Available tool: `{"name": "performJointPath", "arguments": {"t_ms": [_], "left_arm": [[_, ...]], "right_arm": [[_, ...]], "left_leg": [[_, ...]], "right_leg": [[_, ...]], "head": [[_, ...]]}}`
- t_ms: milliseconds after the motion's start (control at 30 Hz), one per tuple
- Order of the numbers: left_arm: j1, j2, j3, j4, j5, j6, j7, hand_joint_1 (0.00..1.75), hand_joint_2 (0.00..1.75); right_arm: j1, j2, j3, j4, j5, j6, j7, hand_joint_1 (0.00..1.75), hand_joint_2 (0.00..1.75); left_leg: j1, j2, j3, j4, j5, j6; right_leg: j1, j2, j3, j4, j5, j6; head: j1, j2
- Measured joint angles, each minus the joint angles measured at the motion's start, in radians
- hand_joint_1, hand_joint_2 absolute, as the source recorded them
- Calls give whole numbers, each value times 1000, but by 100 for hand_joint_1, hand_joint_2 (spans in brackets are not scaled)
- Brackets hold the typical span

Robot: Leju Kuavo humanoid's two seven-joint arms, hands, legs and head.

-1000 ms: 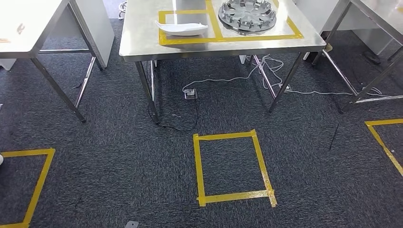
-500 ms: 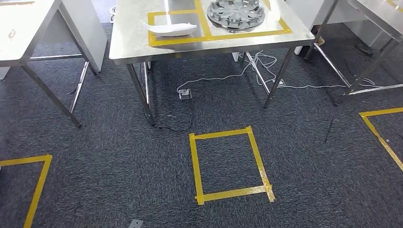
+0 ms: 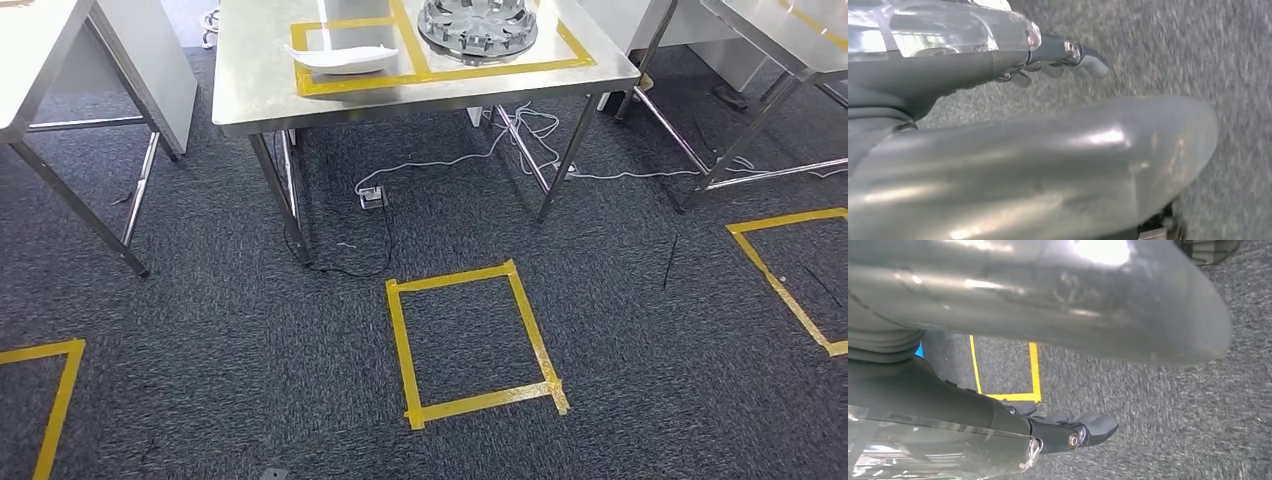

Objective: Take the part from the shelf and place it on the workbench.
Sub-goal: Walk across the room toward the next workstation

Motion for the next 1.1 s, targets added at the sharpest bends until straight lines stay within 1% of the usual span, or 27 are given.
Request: {"name": "performJointPath", "arguments": {"t_ms": [67, 100, 133, 167, 200, 233, 267, 300, 333, 400, 467, 500, 533, 600, 633, 667, 700, 733, 767, 800, 833, 867, 933, 967, 1000, 1033, 1100], "left_arm": [[1, 7, -3, 1, 6, 2, 3, 0, 0], [1, 11, -4, 1, 11, 2, 4, 0, 0], [1, 14, -5, 1, 16, 3, 4, 0, 0], [1, 17, -6, 1, 20, 2, -1, 0, 0], [1, 19, -7, 1, 23, 1, -7, 0, 0], [0, 21, -9, 1, 24, 1, -13, 0, 0], [-1, 22, -11, 0, 23, 0, -19, 0, 0], [-3, 23, -13, -1, 23, 0, -21, 0, 0], [-3, 23, -14, -1, 24, 2, -19, 0, 0], [-4, 24, -16, -2, 25, 6, -13, 0, 0], [-4, 28, -19, -2, 28, 11, -11, 0, 0], [-5, 31, -20, -3, 27, 13, -14, 0, 0], [-5, 34, -21, -4, 26, 16, -17, 0, 0], [-4, 43, -27, -5, 21, 21, -19, 0, 0], [-4, 49, -32, -6, 19, 24, -13, 0, 0], [-3, 57, -36, -6, 18, 27, -3, 0, 0], [-3, 65, -40, -8, 18, 30, 9, 0, 0], [-3, 74, -43, -11, 18, 32, 21, 0, 0], [-3, 83, -45, -14, 19, 33, 33, 0, 0], [-4, 91, -48, -18, 20, 33, 43, 0, 0], [-4, 98, -51, -21, 22, 33, 51, 0, 0], [-4, 104, -55, -23, 23, 33, 57, 0, 0], [-3, 113, -62, -28, 24, 32, 64, 0, 0], [-3, 116, -64, -31, 25, 32, 65, 0, 0], [-3, 119, -66, -34, 27, 32, 65, 0, 0], [-3, 120, -68, -37, 31, 31, 64, 0, 0], [-1, 120, -72, -39, 43, 31, 57, 0, 0]], "right_arm": [[-1, 4, 0, 0, 0, 1, 0, 0, 0], [0, 5, 0, 0, 0, 1, 1, 0, 0], [2, 7, 0, 0, 0, 2, 2, 0, 0], [5, 9, 0, 1, 0, 2, 4, 0, 0], [7, 11, 0, 1, -1, 1, 4, 0, 0], [7, 13, 0, 0, -2, 1, 1, 0, 0], [7, 14, 0, 0, -5, 1, -5, 0, 0], [6, 17, 0, 0, -7, 2, -13, 0, 0], [5, 20, 0, 0, -8, 5, -23, 0, 0], [5, 27, 0, 0, -7, 11, -39, 0, 0], [7, 38, 0, 0, -3, 15, -40, 0, 0], [7, 44, 0, 0, -2, 16, -34, 0, 0], [7, 50, 0, 0, -1, 18, -23, 0, 0], [8, 62, 0, 0, -1, 19, 10, 0, 0], [9, 67, 0, 0, -1, 19, 27, 0, 0], [10, 73, 0, 0, -2, 19, 43, 0, 0], [11, 78, 0, 0, -3, 20, 56, 0, 0], [11, 83, 0, 0, -5, 21, 64, 0, 0], [11, 88, 0, -1, -7, 22, 68, 0, 0], [10, 91, -1, -1, -9, 22, 70, 0, 0], [9, 93, -2, -1, -10, 21, 70, 0, 0], [9, 95, -3, -1, -11, 21, 70, 0, 0], [10, 97, -6, -2, -11, 19, 70, 0, 0], [11, 98, -7, -2, -11, 18, 68, 0, 0], [10, 98, -9, -2, -11, 16, 64, 0, 0], [9, 98, -11, -2, -11, 15, 58, 0, 0], [8, 98, -14, -2, -8, 12, 44, 0, 0]], "left_leg": [[-2, 11, -2, 0, 0, 5], [-4, 16, -2, 0, -1, 5], [-5, 20, -3, 0, -1, 6], [-6, 24, -2, 0, -1, 6], [-7, 26, -1, 0, -2, 6], [-9, 28, 1, 0, -2, 6], [-11, 30, 1, 0, -3, 5], [-12, 32, 0, 0, -3, 2], [-12, 35, -2, 0, -2, -2], [-10, 41, -3, -3, 1, -13], [-9, 35, -4, 6, -11, -24], [-9, 26, -15, 32, -31, -28], [-8, 16, -36, 76, -60, -32], [-8, 6, -94, 196, -118, -38], [-8, 6, -115, 237, -128, -41], [-7, 6, -120, 245, -118, -43], [-7, 6, -106, 215, -89, -44], [-5, 3, -77, 156, -50, -45], [-3, -7, -45, 92, -23, -44], [-2, -16, -20, 41, -5, -42], [-1, -23, -5, 11, 1, -38], [-3, -27, -1, 2, -3, -31], [-4, -19, -2, -1, 0, -18], [-3, -14, -1, -2, 1, -12], [-1, -7, -1, -4, 2, -7], [0, 0, -1, -4, 3, -3], [-1, 14, -1, -4, 1, 1]], "right_leg": [[0, -11, -57, 128, -67, 7], [0, -12, -85, 189, -90, 8], [0, -13, -100, 224, -96, 7], [0, -13, -98, 220, -80, 4], [1, -14, -77, 176, -47, -2], [2, -17, -45, 107, -8, -10], [6, -23, -13, 39, 20, -19], [10, -29, 10, -14, 36, -27], [14, -33, 22, -43, 39, -33], [18, -31, 25, -57, 37, -39], [15, -28, 31, -73, 47, -46], [13, -26, 34, -83, 53, -50], [10, -25, 36, -89, 58, -53], [11, -21, 34, -90, 59, -57], [12, -17, 34, -88, 59, -57], [12, -14, 33, -86, 58, -56], [11, -9, 33, -82, 56, -55], [10, -4, 33, -78, 53, -52], [11, 1, 32, -72, 49, -48], [11, 6, 29, -64, 45, -43], [12, 10, 26, -58, 42, -38], [12, 14, 23, -56, 41, -32], [10, 20, 20, -54, 41, -25], [10, 16, 16, -45, 33, -20], [9, 9, 5, -19, 15, -15], [9, 1, -15, 27, -13, -9], [7, -10, -76, 159, -77, -1]], "head": [[7, 0], [9, 0], [11, 0], [12, 0], [14, 0], [15, 0], [16, 0], [17, 0], [18, 0], [19, 0], [19, 0], [17, 0], [13, 0], [6, 0], [4, 0], [4, 0], [3, 0], [2, 0], [1, 0], [-1, 0], [-1, 0], [0, 0], [2, 0], [4, 0], [8, 0], [13, 0], [20, 0]]}}
